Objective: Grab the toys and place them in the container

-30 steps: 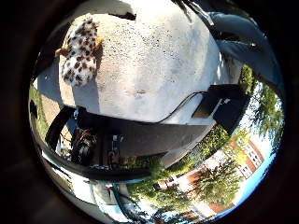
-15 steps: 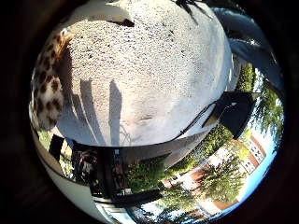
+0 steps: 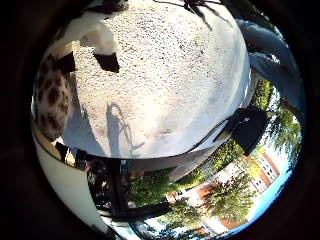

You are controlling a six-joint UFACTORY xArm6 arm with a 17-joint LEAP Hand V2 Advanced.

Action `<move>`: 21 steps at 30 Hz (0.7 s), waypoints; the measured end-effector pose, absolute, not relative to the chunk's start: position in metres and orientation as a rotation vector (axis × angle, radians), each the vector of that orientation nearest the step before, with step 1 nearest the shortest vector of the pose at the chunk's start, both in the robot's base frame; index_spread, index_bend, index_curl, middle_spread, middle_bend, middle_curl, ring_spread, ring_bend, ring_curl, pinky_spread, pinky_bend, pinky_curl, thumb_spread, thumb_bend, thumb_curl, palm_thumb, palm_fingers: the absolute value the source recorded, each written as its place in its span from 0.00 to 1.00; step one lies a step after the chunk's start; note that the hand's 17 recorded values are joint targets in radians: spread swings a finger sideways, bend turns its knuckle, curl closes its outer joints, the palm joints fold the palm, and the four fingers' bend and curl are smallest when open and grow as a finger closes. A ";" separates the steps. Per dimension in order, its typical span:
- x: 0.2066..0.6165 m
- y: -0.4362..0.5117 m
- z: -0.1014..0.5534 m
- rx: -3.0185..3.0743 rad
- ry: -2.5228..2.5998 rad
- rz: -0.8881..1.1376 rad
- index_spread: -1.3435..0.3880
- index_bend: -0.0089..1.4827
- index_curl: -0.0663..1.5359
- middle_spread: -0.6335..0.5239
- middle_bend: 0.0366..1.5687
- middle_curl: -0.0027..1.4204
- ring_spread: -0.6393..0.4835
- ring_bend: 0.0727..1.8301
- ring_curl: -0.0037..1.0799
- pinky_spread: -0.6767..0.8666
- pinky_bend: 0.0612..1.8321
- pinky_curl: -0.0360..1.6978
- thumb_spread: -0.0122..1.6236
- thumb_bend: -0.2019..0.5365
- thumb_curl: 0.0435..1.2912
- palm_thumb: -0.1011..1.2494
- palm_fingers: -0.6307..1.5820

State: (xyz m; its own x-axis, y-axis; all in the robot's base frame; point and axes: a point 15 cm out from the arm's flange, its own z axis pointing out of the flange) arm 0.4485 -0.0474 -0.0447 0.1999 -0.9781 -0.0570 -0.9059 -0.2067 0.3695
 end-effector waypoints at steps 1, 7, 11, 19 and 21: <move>0.452 -0.050 -0.035 2.226 -1.804 -0.396 0.43 0.26 0.12 0.38 0.63 0.60 0.54 0.69 0.67 0.65 0.68 0.40 0.68 0.34 0.39 0.82 0.76; 0.447 -0.059 0.036 2.218 -1.816 -0.390 0.33 0.38 0.12 0.35 0.67 0.68 0.50 0.73 0.72 0.61 0.72 0.46 0.68 0.29 0.45 0.82 0.72; 0.437 -0.059 0.086 2.234 -1.804 -0.382 0.28 0.45 0.12 0.34 0.70 0.72 0.49 0.75 0.74 0.59 0.74 0.50 0.69 0.27 0.48 0.82 0.70; 0.438 -0.043 0.146 2.308 -1.784 -0.317 0.22 0.56 0.13 0.33 0.73 0.77 0.48 0.78 0.77 0.57 0.76 0.55 0.69 0.25 0.52 0.81 0.67; 0.440 -0.042 0.157 2.324 -1.789 -0.293 0.21 0.58 0.13 0.33 0.74 0.78 0.47 0.79 0.77 0.56 0.76 0.56 0.70 0.26 0.53 0.81 0.66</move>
